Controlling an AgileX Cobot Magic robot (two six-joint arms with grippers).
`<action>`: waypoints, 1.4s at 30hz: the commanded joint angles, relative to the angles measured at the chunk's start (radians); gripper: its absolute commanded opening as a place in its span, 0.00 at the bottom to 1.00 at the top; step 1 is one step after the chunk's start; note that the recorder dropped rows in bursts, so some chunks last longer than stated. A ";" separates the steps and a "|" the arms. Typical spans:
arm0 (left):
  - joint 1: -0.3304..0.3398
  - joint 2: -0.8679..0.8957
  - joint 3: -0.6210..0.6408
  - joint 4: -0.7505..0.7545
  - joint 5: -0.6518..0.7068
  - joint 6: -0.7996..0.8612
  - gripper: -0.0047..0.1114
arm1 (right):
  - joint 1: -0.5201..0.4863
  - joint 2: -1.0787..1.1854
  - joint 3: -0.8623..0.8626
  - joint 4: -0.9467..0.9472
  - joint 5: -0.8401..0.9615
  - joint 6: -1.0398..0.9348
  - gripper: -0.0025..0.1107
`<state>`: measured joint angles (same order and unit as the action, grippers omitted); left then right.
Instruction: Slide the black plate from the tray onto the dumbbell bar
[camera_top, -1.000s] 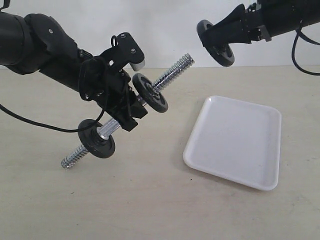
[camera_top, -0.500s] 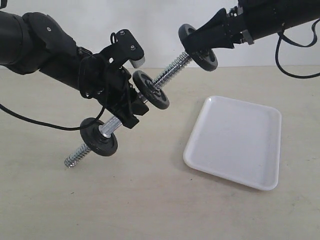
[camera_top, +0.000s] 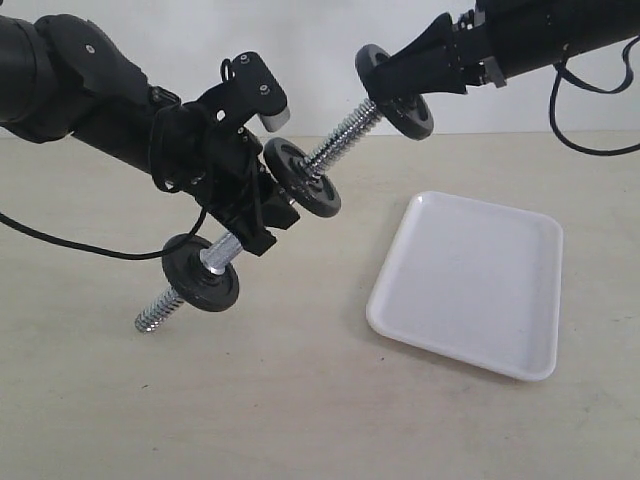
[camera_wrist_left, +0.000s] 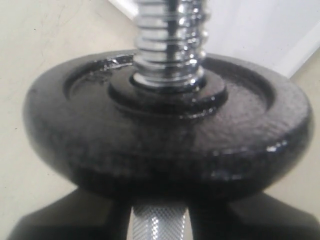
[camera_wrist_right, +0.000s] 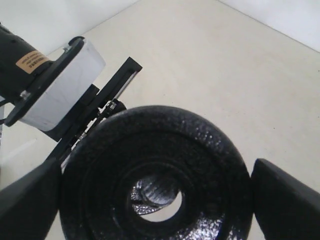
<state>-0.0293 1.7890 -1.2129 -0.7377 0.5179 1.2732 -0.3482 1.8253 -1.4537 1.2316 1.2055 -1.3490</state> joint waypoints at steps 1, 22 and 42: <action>-0.002 -0.066 -0.034 -0.102 -0.072 0.000 0.07 | -0.001 -0.016 -0.015 0.089 0.016 0.002 0.02; -0.002 -0.066 -0.034 -0.111 -0.064 0.002 0.07 | 0.019 -0.016 -0.015 0.037 0.016 -0.001 0.02; -0.002 -0.066 -0.034 -0.109 -0.080 0.023 0.07 | 0.019 -0.016 -0.015 0.017 0.016 0.029 0.02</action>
<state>-0.0293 1.7890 -1.2129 -0.7495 0.5223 1.2915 -0.3277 1.8253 -1.4553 1.2021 1.1969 -1.3292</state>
